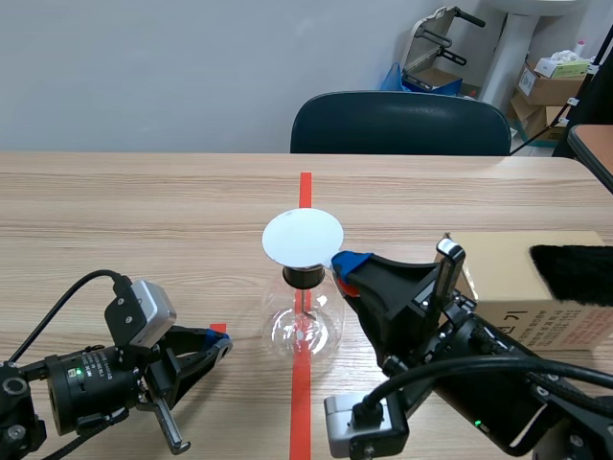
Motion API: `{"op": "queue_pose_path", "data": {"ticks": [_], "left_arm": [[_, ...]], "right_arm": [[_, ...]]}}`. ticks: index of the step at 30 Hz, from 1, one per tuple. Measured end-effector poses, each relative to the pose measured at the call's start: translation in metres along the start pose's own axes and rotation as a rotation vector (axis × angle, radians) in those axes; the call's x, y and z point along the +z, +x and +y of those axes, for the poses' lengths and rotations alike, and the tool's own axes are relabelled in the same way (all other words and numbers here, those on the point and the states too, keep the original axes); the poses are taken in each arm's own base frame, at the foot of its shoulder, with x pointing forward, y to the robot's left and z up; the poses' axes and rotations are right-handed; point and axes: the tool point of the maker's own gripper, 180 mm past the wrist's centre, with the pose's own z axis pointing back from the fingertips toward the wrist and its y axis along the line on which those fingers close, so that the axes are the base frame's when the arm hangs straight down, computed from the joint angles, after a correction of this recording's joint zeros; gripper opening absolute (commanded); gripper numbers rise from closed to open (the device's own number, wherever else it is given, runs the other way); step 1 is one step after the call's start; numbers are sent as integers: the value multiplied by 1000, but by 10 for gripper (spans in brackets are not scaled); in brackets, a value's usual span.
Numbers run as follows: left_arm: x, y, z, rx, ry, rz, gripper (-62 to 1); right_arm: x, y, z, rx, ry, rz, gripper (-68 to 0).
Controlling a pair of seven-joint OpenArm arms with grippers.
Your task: Do the electroscope experiment
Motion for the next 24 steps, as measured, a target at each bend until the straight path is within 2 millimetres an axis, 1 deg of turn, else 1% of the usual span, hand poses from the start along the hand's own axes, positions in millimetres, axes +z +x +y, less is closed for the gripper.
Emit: {"op": "queue_pose_path", "data": {"ticks": [5, 7, 12, 14, 19, 24], "left_arm": [[0, 0, 0, 0, 0, 0, -580], [0, 0, 0, 0, 0, 0, -580], [0, 0, 0, 0, 0, 0, -580], [0, 0, 0, 0, 0, 0, -580], [0, 0, 0, 0, 0, 0, -580], [0, 0, 0, 0, 0, 0, -580]], "right_arm": [[0, -1, 0, 0, 0, 6, -656], [0, -7, 0, 0, 0, 38, -656], [2, -29, 0, 0, 0, 163, -656], [5, -42, 0, 0, 0, 237, -656], [16, -74, 0, -1, 0, 422, -656], [32, -102, 0, -4, -1, 601, -656]]}}
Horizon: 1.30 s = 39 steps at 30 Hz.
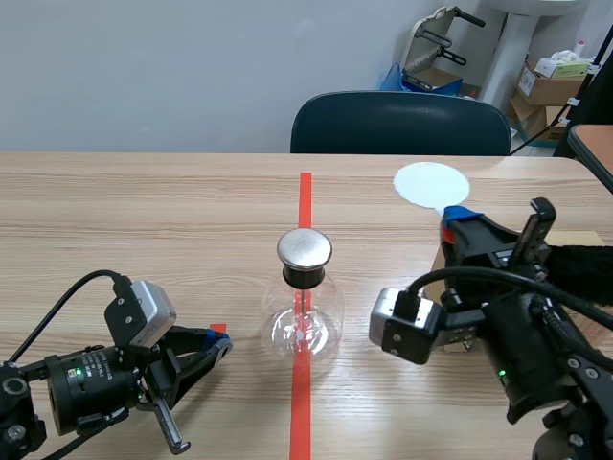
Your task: Do the electroscope experiment
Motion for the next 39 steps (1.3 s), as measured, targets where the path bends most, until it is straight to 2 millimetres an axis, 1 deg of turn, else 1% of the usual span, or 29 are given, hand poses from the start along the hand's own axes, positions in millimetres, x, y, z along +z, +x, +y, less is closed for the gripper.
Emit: {"op": "queue_pose_path", "data": {"ticks": [5, 9, 14, 19, 23, 27, 33, 39], "left_arm": [[0, 0, 0, 0, 0, 0, -580], [0, 0, 0, 0, 0, 0, -580], [0, 0, 0, 0, 0, 0, -580], [0, 0, 0, 0, 0, 0, -580], [0, 0, 0, 0, 0, 0, -580], [0, 0, 0, 0, 0, 0, -580], [0, 0, 0, 0, 0, 0, -580], [0, 0, 0, 0, 0, 0, -580]], "right_arm": [[3, -29, 1, -3, 2, 161, -656], [7, -42, 2, -4, 6, 237, -656], [10, -51, 2, -4, 9, 288, -656], [10, -50, 2, -4, 9, 288, -656], [7, -40, 2, -4, 9, 230, -656], [4, -24, 2, -4, 8, 139, -656], [2, 6, 2, -4, 8, -29, -656], [7, 39, 2, -2, 8, -217, -656]]}}
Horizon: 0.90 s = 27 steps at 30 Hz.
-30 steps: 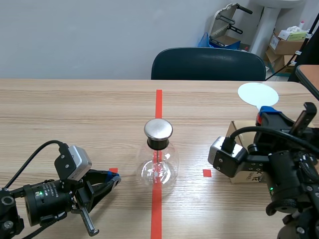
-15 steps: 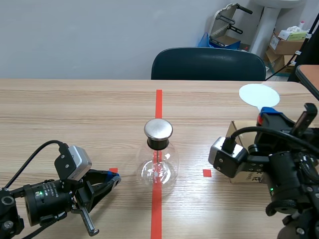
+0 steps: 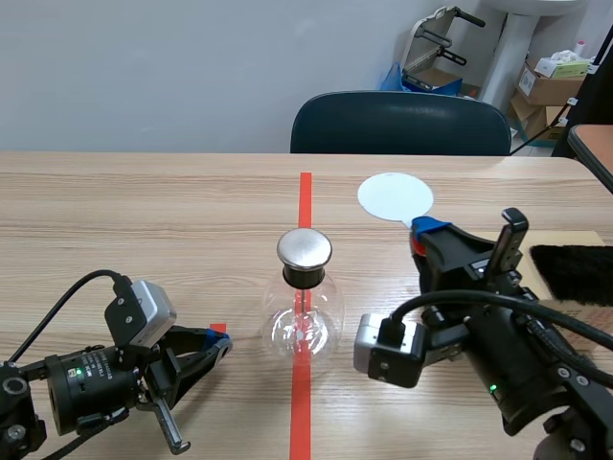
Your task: Do the electroscope experiment
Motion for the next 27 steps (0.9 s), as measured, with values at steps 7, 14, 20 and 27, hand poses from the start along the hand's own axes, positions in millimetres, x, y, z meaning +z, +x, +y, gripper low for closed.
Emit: {"op": "queue_pose_path", "data": {"ticks": [7, 14, 20, 27], "left_arm": [[0, 0, 0, 0, 0, 0, -580], [0, 0, 0, 0, 0, 0, -580], [0, 0, 0, 0, 0, 0, -580], [0, 0, 0, 0, 0, 0, -580]], "right_arm": [[3, 31, 1, -1, 3, -175, -656], [9, 55, 1, 0, 4, -313, -656], [13, 66, 1, 2, 5, -377, -656], [13, 67, 1, 2, 5, -378, -656]]}}
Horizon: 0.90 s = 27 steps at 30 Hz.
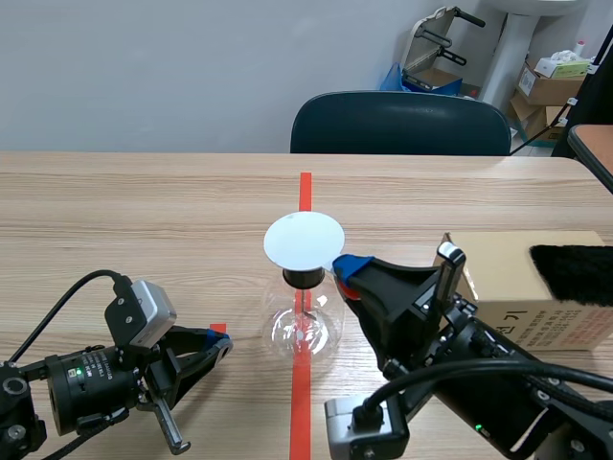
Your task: Do the electroscope experiment
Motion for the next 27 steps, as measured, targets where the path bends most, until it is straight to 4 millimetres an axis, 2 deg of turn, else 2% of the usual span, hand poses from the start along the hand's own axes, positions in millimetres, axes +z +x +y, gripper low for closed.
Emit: {"op": "queue_pose_path", "data": {"ticks": [18, 27], "left_arm": [[0, 0, 0, 0, 0, 0, -580], [0, 0, 0, 0, 0, 0, -580]], "right_arm": [[0, -1, 0, 0, 0, 4, -656], [4, -40, 0, 0, 0, 223, -655]]}}
